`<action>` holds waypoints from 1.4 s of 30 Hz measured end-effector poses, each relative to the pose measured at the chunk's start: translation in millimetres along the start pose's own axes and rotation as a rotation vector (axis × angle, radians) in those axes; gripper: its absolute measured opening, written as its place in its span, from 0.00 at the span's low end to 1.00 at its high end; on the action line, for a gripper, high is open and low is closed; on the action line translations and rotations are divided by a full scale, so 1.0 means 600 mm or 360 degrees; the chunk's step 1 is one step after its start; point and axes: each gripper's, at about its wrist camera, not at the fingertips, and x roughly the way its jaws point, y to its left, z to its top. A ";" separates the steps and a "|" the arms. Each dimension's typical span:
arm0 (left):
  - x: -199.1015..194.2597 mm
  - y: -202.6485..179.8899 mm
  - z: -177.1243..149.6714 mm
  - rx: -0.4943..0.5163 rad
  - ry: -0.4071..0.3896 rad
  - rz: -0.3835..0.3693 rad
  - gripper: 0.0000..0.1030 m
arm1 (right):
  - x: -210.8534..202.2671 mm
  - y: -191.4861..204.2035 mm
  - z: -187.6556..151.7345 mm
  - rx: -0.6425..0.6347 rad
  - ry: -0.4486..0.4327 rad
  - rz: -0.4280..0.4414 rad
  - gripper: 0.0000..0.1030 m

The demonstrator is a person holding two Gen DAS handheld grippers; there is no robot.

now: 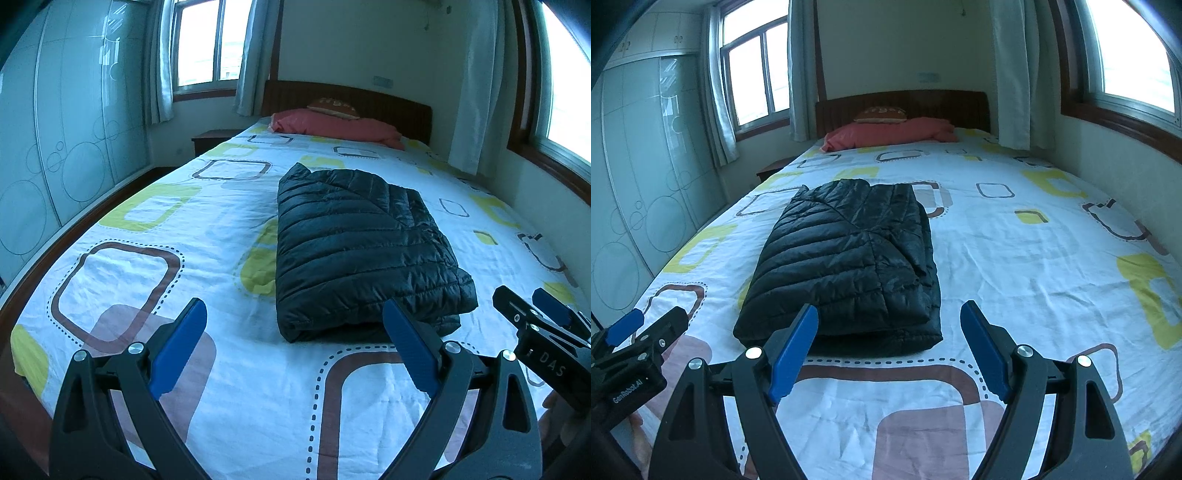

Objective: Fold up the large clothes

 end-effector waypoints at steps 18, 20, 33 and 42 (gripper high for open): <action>0.008 0.001 -0.007 -0.0001 0.0021 0.0010 0.93 | 0.002 0.001 -0.002 -0.0005 0.0006 0.0006 0.76; 0.008 0.001 -0.007 -0.0002 0.0019 0.0012 0.93 | 0.002 0.002 -0.002 -0.0005 0.0006 0.0004 0.76; 0.009 0.002 -0.007 -0.0001 0.0013 0.0014 0.93 | 0.001 0.001 -0.002 -0.0004 0.0008 0.0005 0.76; 0.002 -0.004 -0.004 0.0006 0.0004 0.0010 0.94 | 0.002 0.002 -0.003 -0.0007 0.0005 0.0006 0.76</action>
